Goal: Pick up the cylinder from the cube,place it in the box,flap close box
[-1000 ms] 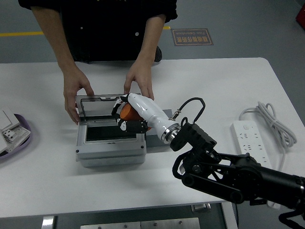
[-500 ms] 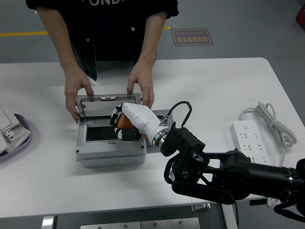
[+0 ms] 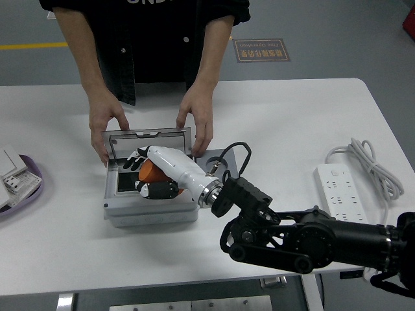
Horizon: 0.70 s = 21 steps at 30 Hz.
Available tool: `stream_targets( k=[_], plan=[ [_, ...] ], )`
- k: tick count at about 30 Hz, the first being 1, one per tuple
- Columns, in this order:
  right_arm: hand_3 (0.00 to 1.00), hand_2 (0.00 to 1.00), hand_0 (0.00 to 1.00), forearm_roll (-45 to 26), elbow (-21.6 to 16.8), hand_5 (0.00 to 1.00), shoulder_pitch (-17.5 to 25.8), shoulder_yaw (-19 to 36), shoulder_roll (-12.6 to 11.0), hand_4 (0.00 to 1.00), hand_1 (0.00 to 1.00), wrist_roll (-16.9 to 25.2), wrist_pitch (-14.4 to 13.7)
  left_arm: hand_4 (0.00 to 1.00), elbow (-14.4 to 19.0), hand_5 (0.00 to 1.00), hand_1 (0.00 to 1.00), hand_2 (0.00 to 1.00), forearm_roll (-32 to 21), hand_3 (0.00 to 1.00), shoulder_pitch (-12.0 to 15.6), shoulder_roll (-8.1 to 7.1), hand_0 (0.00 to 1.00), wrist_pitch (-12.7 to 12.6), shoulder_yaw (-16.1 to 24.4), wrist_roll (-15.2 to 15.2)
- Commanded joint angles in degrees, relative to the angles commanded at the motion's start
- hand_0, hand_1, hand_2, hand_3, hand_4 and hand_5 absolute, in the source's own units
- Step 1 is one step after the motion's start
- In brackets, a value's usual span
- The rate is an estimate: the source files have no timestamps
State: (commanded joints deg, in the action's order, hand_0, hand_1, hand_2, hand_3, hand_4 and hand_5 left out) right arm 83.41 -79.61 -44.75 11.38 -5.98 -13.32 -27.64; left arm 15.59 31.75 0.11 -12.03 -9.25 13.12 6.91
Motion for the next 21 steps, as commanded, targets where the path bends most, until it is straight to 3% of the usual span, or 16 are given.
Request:
stream_targets(
  k=[1, 2, 19, 20, 21],
  plan=[
    [0.635, 0.673, 0.765, 0.22, 0.38, 0.177, 0.01, -0.03, 0.08, 0.086, 0.648, 0.09, 0.06, 0.714, 0.0, 0.157, 0.56, 0.558, 0.02, 0.595, -0.01, -0.01, 0.516, 0.0, -0.01, 0.0],
    [0.66, 0.694, 0.816, 0.43, 0.66, 0.178, 0.02, -0.08, 0.14, 0.219, 0.679, 0.12, 0.13, 0.714, 0.01, 0.161, 0.561, 0.558, 0.03, 0.595, -0.02, -0.02, 0.516, 0.0, -0.01, 0.0],
    [0.669, 0.701, 0.824, 2.91, 4.58, 0.175, 0.34, 0.08, 0.64, 0.288, 0.686, 1.62, 2.2, 0.714, 0.09, 0.163, 0.56, 0.558, 0.09, 0.595, -0.18, -0.04, 0.516, -0.03, -0.21, -0.06],
    [0.675, 0.723, 0.825, 3.03, 4.65, 0.239, 0.36, 0.07, 0.65, 0.543, 0.696, 1.7, 2.35, 0.713, 0.1, 0.163, 0.561, 0.554, 0.05, 0.594, -0.18, -0.04, 0.515, -0.04, -0.24, -0.09],
    [0.675, 0.723, 0.825, 3.2, 4.7, 0.239, 0.37, 0.04, 0.67, 0.543, 0.696, 1.73, 2.51, 0.713, 0.1, 0.163, 0.561, 0.554, 0.05, 0.594, -0.19, -0.04, 0.515, -0.04, -0.26, -0.1]
  ],
)
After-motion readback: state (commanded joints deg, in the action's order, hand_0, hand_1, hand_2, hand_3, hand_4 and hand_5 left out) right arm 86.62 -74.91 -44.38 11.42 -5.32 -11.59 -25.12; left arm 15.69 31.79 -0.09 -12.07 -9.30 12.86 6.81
